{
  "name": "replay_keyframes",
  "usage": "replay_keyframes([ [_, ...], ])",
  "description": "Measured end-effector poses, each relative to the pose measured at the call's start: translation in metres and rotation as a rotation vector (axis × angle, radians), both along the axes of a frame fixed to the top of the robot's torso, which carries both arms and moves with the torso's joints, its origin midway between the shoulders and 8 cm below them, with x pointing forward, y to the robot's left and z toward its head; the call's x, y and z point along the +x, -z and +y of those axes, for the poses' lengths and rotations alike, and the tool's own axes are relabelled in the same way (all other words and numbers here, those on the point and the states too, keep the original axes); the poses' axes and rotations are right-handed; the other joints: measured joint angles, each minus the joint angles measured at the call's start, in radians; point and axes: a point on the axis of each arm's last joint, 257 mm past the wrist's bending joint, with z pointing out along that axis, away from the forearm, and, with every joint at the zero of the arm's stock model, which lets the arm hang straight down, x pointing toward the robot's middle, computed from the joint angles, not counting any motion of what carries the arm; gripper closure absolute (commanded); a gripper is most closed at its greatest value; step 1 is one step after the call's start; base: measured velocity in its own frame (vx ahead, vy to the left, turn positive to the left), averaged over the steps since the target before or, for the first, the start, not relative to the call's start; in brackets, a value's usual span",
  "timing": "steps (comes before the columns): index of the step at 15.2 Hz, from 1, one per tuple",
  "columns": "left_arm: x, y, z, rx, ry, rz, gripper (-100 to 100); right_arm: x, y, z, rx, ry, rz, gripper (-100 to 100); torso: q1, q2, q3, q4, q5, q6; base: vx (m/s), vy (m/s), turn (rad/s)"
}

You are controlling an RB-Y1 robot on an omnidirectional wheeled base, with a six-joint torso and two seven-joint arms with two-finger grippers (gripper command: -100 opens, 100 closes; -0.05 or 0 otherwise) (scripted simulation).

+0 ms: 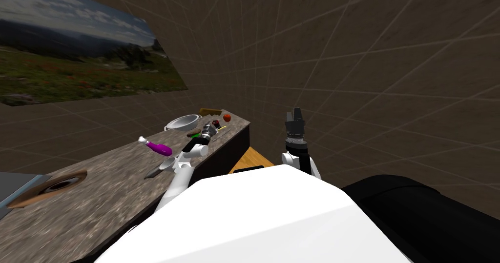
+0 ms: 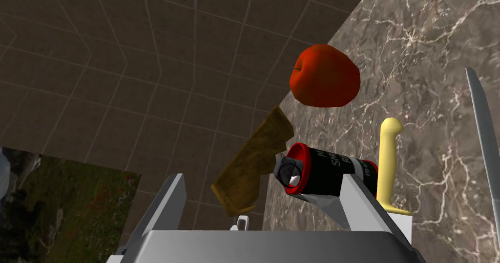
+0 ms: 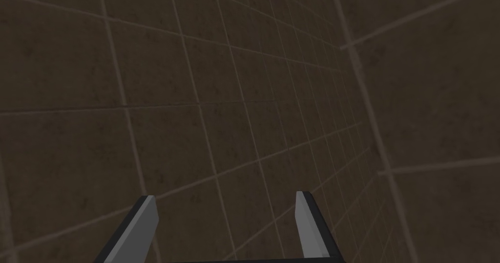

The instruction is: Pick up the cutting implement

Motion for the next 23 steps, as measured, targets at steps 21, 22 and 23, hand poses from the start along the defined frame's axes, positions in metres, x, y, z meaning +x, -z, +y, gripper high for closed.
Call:
replay_keyframes([
  [21,0.028,0.092,0.057,-0.070,-0.037,0.453,-100,0.000,0.000,0.000,0.000,0.000,0.000,0,0.001,-0.001,0.000,0.000,0.000,0.000,0.019,-0.008,-0.004],
  [22,0.028,0.096,0.060,-0.074,-0.042,0.477,-100,0.000,0.000,0.000,0.000,0.000,0.000,0,0.001,-0.001,0.000,0.000,0.000,0.000,0.035,-0.006,0.000],
  [23,0.027,0.101,0.064,-0.080,-0.047,0.503,-100,0.000,0.000,0.000,0.000,0.000,0.000,0,0.001,-0.001,-0.001,0.000,0.000,0.000,0.027,-0.002,-0.001],
])
